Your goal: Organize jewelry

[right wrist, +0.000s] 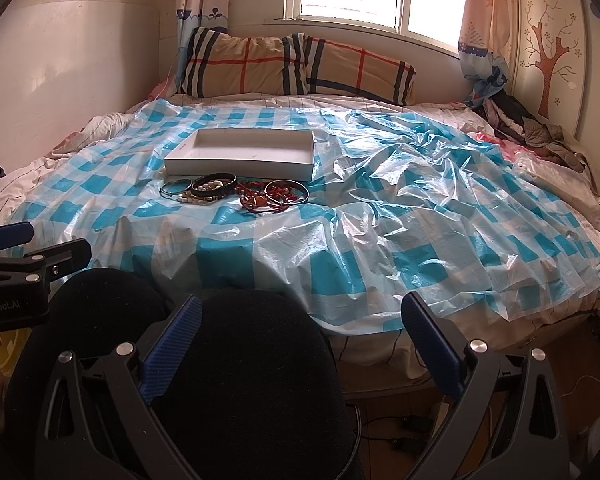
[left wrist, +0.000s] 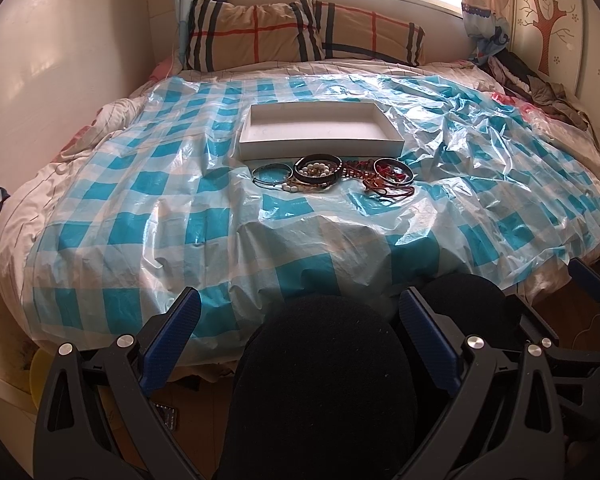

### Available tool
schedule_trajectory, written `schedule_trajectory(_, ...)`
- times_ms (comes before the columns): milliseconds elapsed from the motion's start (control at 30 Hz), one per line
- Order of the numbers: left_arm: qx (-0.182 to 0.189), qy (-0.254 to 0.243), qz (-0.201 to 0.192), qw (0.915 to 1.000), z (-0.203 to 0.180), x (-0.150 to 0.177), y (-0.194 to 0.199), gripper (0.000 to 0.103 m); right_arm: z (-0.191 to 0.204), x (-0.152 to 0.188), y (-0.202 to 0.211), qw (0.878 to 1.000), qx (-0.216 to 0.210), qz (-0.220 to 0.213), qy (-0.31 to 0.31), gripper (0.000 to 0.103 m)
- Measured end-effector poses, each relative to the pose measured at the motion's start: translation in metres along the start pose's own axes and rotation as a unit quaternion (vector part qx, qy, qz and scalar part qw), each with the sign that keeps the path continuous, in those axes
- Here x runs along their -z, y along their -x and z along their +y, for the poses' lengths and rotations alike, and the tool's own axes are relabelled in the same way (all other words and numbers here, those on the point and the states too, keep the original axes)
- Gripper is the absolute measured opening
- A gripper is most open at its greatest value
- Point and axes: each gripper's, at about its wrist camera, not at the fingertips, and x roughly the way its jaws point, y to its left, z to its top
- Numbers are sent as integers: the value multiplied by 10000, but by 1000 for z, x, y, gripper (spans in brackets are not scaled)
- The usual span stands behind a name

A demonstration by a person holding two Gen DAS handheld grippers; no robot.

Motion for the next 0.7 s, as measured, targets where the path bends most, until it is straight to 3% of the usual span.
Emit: schedule_trajectory(700,3,-3,10,10000,1,-1,0,95,-1,0,1,10000,17,-34,20,96)
